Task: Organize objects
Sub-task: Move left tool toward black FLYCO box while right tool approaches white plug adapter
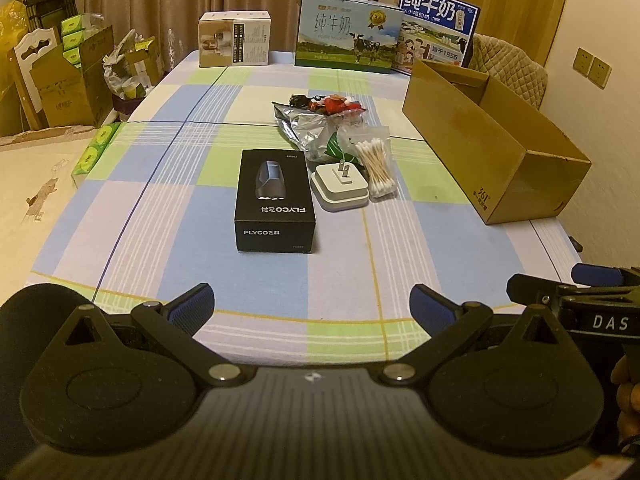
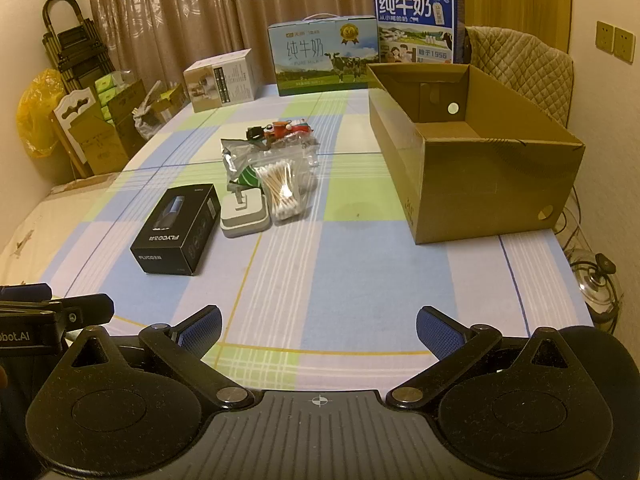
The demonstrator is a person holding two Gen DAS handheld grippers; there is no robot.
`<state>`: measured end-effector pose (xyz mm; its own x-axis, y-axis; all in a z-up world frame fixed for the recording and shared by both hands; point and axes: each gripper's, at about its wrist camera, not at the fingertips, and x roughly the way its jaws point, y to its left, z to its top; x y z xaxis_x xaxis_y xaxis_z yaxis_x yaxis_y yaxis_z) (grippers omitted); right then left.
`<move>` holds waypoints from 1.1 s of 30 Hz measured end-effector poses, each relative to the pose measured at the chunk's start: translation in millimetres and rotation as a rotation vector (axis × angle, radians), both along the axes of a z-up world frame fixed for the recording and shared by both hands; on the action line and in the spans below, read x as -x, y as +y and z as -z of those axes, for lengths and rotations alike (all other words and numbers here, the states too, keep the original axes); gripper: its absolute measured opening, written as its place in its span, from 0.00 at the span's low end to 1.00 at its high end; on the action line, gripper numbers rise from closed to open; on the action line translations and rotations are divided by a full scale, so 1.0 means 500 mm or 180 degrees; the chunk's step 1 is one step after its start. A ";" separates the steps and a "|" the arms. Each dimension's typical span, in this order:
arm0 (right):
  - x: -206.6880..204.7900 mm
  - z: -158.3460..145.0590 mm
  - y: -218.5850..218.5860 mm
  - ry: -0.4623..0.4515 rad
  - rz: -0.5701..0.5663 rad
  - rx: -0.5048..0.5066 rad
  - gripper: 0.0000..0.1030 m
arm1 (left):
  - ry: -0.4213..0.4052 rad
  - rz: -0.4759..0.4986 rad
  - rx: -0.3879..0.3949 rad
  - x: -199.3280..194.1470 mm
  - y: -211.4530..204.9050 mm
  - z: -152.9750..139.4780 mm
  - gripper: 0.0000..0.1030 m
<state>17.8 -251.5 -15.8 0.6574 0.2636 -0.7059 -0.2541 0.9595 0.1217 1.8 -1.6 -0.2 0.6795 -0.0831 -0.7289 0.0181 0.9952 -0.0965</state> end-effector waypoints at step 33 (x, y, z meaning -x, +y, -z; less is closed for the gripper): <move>-0.057 0.012 0.006 -0.0005 -0.0066 -0.0031 0.98 | -0.0020 -0.0105 0.0127 -0.064 0.037 -0.013 0.99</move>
<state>46.5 -248.3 -21.8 0.6528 0.2840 -0.7023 -0.2740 0.9528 0.1305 33.6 17.0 6.1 0.6869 -0.0896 -0.7212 -0.0138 0.9906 -0.1362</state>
